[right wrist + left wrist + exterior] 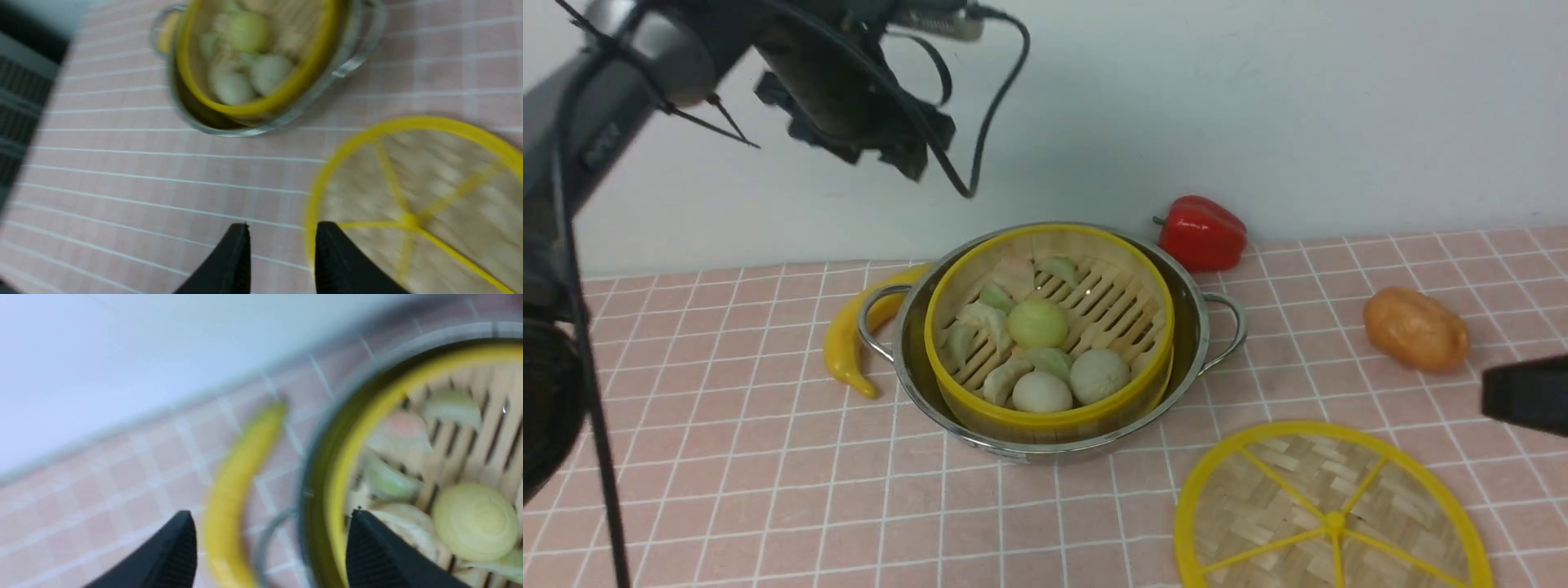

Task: Place the steamer in the pot on the pink tablecloth, and put the lid on the steamer.
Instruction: 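Move the gripper down to the bamboo steamer lid and grasp its center knob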

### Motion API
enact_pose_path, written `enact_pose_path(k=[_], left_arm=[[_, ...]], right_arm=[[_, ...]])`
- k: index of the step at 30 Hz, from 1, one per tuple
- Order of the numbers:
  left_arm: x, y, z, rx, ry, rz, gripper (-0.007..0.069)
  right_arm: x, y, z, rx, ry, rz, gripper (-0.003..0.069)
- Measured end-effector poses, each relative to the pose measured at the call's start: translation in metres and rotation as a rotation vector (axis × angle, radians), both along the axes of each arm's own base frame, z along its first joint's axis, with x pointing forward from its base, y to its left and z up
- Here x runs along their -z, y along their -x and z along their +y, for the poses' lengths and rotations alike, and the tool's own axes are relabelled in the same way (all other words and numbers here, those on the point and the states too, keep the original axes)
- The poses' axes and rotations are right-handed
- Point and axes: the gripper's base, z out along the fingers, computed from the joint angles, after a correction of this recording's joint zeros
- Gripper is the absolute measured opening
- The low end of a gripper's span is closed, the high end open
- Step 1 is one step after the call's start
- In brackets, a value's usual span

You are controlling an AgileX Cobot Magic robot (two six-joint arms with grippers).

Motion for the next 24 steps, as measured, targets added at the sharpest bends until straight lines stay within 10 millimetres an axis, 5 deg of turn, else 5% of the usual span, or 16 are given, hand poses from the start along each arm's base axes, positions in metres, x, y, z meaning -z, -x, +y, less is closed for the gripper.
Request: enact_pose_path(k=[5,8,9,11,12,14,17,19,21,24], left_arm=[[-0.065,0.037,0.011,-0.007,0.011,-0.146,0.0377],[-0.125,0.086,0.019,0.007,0.087,-0.286,0.0281],[-0.129,0.090,0.020,0.007,0.089,-0.296,0.0274],[-0.175,0.142,0.027,0.037,0.163,-0.420,0.0176],[-0.178,0.146,0.028,0.041,0.165,-0.430,0.0162],[-0.215,0.201,0.039,0.091,0.168,-0.561,0.0069],[-0.233,0.237,0.048,0.128,0.142,-0.641,0.0013],[-0.245,0.288,0.060,0.161,0.110,-0.723,-0.0022],[-0.239,0.327,0.069,0.180,0.088,-0.745,-0.0023],[-0.220,0.351,0.074,0.187,0.077,-0.715,-0.0023]], right_arm=[[-0.002,-0.012,0.025,-0.183,-0.124,-0.055,0.0243],[0.007,-0.016,0.049,-0.308,-0.142,-0.029,0.0243],[0.009,-0.018,0.052,-0.320,-0.138,-0.017,0.0243],[0.024,-0.020,0.071,-0.390,-0.081,0.038,0.0243],[0.026,-0.021,0.072,-0.391,-0.068,0.047,0.0243],[0.044,-0.024,0.083,-0.408,0.047,0.102,0.0243],[0.056,-0.029,0.085,-0.386,0.127,0.135,0.0243],[0.070,-0.039,0.080,-0.303,0.246,0.174,0.0243],[0.083,-0.050,0.071,-0.216,0.384,0.196,0.0243],[0.091,-0.056,0.064,-0.148,0.470,0.217,0.0243]])
